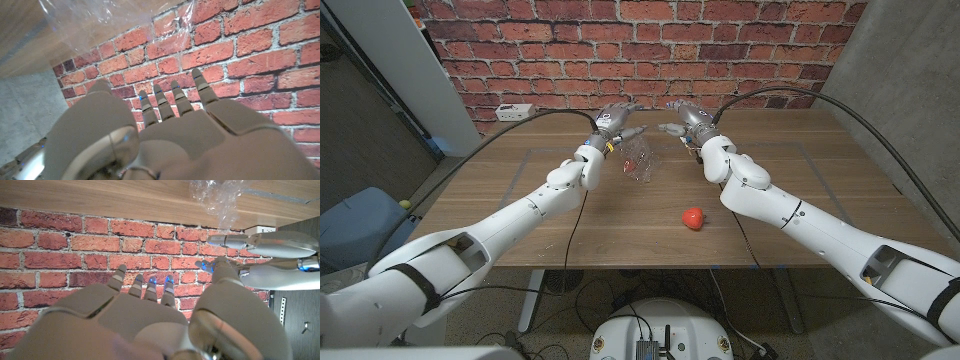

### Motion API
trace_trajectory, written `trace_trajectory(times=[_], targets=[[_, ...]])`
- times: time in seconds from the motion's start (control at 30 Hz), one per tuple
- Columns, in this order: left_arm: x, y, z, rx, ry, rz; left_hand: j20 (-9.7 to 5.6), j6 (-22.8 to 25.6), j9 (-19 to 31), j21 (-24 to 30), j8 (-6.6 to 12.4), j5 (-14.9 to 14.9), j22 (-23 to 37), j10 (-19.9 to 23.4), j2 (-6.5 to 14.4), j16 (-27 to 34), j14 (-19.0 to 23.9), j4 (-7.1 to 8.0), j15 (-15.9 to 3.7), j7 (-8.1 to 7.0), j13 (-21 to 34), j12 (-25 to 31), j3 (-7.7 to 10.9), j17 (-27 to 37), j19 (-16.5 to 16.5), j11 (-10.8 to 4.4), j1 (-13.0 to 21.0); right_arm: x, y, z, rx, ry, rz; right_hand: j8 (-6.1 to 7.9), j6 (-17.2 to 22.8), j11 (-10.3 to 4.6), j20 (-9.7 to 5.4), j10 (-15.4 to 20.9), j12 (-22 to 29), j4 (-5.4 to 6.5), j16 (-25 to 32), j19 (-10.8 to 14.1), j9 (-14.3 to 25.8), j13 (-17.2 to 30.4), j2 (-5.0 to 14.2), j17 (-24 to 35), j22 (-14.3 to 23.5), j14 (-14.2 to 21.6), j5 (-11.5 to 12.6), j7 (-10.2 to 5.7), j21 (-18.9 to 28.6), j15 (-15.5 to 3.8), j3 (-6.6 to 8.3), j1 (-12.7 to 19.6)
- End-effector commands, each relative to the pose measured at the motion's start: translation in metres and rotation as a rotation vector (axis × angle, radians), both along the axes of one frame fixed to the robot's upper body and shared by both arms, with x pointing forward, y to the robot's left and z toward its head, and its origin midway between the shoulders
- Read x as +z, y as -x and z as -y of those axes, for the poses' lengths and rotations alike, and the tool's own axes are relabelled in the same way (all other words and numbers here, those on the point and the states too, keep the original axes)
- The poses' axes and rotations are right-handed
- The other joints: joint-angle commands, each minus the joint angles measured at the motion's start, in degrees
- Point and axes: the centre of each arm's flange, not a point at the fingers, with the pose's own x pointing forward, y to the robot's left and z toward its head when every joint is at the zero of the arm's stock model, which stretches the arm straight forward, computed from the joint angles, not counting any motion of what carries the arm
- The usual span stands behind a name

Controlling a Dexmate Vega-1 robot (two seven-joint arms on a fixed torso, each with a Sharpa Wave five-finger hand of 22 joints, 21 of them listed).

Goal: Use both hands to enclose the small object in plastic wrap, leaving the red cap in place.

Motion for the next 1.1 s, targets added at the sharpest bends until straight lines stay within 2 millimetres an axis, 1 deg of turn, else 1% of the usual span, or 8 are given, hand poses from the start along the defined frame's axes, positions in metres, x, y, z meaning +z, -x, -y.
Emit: trace_trajectory(times=[0.03,0.23,0.33,0.43,0.57,0.67,0.93,1.1], targets=[[0.006,0.036,-0.025,0.013,0.205,0.373,-1.90,0.53,0.03,0.89,0.19,-0.57,0.14,1.24,2.61,0.43,1.44,-0.03,-1.79,0.17,-0.12,0.23,1.44,-0.07,2.44,0.36,0.48,-0.001,-0.001,0.004,-0.058,-0.017,0.036,0.68,1.19,-0.03,0.09,0.98,0.51,-0.66,0.33,0.47,0.17,0.06,0.55,-0.08,0.03,0.18,0.45,-0.03,0.21,-0.29,0.38,0.61],[-0.005,0.049,-0.031,-0.046,0.186,0.326,-5.30,17.10,1.37,5.12,6.50,-4.21,1.34,17.48,-0.39,6.33,22.35,-0.84,-7.90,1.21,3.03,8.04,0.50,2.49,10.20,-2.35,-2.55,-0.003,0.003,0.007,-0.061,-0.030,0.053,0.78,1.87,-0.26,-0.14,1.58,0.67,-1.08,0.54,1.43,0.16,0.04,0.76,-0.27,-0.01,0.84,0.49,-0.14,0.39,-0.30,0.65,1.12],[-0.007,0.053,-0.034,-0.034,0.117,0.189,-4.28,24.00,4.19,9.01,11.59,-4.13,3.87,24.38,-2.30,13.02,30.57,-4.45,-7.77,7.11,9.24,16.12,-0.91,9.74,13.62,-2.17,-1.67,-0.004,0.003,0.008,-0.058,-0.034,0.054,0.84,2.24,-0.34,-0.19,2.18,0.86,-1.20,0.64,1.95,0.16,0.04,0.85,-0.34,-0.02,1.16,0.47,-0.17,0.50,-0.32,0.73,1.24],[-0.002,0.054,-0.037,-0.034,-0.010,-0.103,-0.13,15.29,4.95,8.61,8.38,-3.28,6.58,12.22,-6.56,6.68,16.20,-1.90,-4.22,5.30,13.97,15.99,-6.16,12.57,4.73,-1.04,-9.52,-0.004,0.004,0.007,-0.055,-0.038,0.062,0.85,2.46,-0.35,-0.19,2.50,0.94,-1.15,0.79,2.38,0.16,0.03,0.95,-0.34,-0.03,1.49,0.43,-0.18,0.58,-0.38,0.70,1.12],[-0.001,0.054,-0.040,-0.003,-0.106,-0.241,1.82,6.82,2.88,1.84,2.87,-0.78,5.20,1.52,-9.13,-0.44,-1.93,0.92,2.94,9.33,13.57,11.46,-11.69,8.66,-12.03,2.43,-15.78,-0.004,0.004,0.005,-0.058,-0.026,0.068,0.86,2.78,-0.50,-0.28,2.91,1.03,-0.89,1.05,3.09,0.15,0.03,1.20,-0.28,-0.05,1.99,0.35,-0.24,0.73,-0.61,0.63,0.69],[0.001,0.053,-0.039,0.081,-0.188,-0.341,1.89,1.93,1.48,0.20,0.69,0.89,3.86,-4.85,-10.08,-0.41,-8.95,0.58,6.51,12.03,11.68,6.39,-13.75,5.61,-14.30,4.87,-15.70,-0.004,0.004,0.004,-0.050,-0.026,0.067,0.84,2.90,-0.42,-0.22,3.07,1.04,-0.87,1.09,3.37,0.15,0.02,1.18,-0.29,-0.06,2.12,0.30,-0.34,0.76,-0.62,0.57,0.57],[-0.003,0.047,-0.032,0.233,-0.294,-0.395,1.88,-3.59,0.48,-1.15,-0.22,2.83,2.49,-10.83,-9.84,-0.42,-14.37,-1.63,9.77,11.15,9.45,1.99,-14.11,2.36,-15.74,7.44,-11.10,-0.004,0.006,0.000,-0.037,-0.015,0.070,0.75,2.97,-0.51,-0.12,3.20,1.01,-0.98,1.08,3.65,0.15,0.02,1.21,-0.37,-0.08,2.20,0.27,-0.33,0.71,-0.68,0.57,0.59],[-0.009,0.055,-0.033,0.208,-0.260,-0.246,0.52,9.09,1.89,4.63,5.54,5.25,3.03,2.84,-6.87,5.88,2.97,-4.14,-1.88,3.36,9.19,7.67,-14.42,2.77,-3.01,0.69,-2.99,-0.005,0.007,0.001,-0.046,-0.014,0.067,0.71,3.01,-0.58,-0.17,3.13,0.94,-1.04,1.06,3.80,0.15,0.01,1.24,-0.41,-0.09,2.20,0.27,-0.35,0.69,-0.70,0.57,0.61]])
